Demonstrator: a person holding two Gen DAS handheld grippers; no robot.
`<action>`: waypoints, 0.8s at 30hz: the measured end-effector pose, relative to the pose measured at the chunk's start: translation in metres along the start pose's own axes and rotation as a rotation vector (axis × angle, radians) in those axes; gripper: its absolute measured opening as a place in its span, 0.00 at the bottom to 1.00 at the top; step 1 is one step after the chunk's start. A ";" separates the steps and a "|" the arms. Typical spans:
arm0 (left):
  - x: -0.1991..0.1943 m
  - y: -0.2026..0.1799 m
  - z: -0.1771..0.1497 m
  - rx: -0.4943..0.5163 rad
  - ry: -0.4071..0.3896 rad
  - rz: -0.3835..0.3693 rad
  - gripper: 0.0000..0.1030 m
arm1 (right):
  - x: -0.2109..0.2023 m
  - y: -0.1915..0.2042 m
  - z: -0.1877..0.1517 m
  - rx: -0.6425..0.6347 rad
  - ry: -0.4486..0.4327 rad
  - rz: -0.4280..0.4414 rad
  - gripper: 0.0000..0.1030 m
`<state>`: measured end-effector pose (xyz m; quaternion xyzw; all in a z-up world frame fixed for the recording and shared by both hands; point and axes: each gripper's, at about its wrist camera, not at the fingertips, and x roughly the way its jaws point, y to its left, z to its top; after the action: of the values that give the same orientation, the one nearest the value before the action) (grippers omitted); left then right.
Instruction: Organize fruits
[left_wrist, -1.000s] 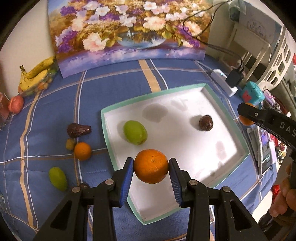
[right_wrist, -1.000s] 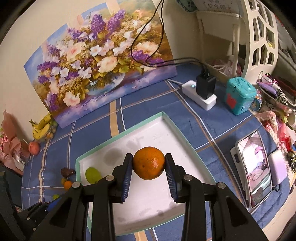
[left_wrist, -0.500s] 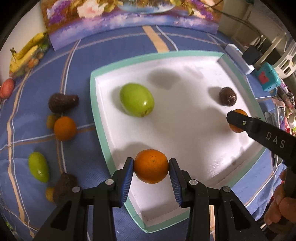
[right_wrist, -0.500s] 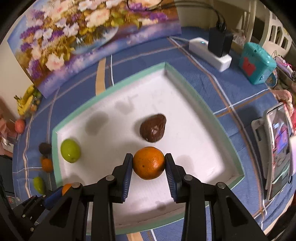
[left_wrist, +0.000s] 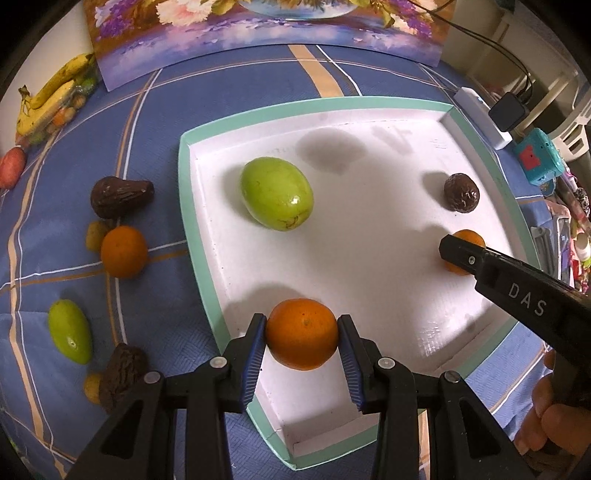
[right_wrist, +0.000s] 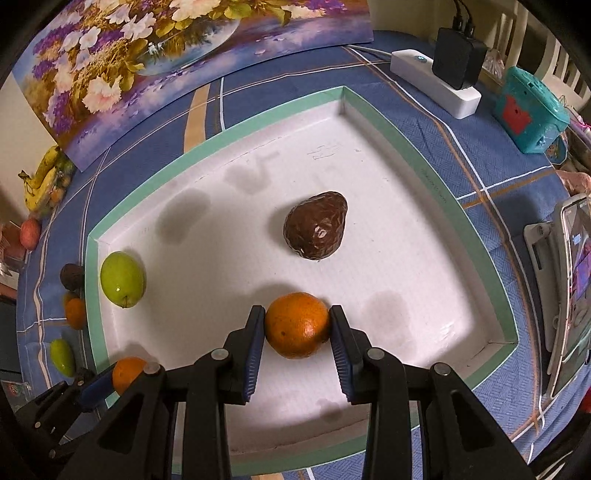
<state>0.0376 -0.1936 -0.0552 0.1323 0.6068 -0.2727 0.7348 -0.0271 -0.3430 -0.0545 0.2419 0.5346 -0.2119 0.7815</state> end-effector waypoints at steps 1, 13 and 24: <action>0.000 0.000 0.000 -0.002 -0.001 -0.003 0.41 | 0.000 0.000 0.000 -0.004 0.001 -0.002 0.36; -0.045 0.016 0.009 -0.035 -0.098 -0.050 0.52 | -0.020 0.006 0.010 -0.032 -0.046 -0.036 0.36; -0.084 0.044 0.013 -0.109 -0.207 -0.035 0.52 | -0.075 0.013 0.015 -0.050 -0.183 -0.017 0.36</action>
<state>0.0635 -0.1442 0.0231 0.0525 0.5438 -0.2644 0.7947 -0.0335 -0.3359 0.0221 0.1974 0.4683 -0.2262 0.8310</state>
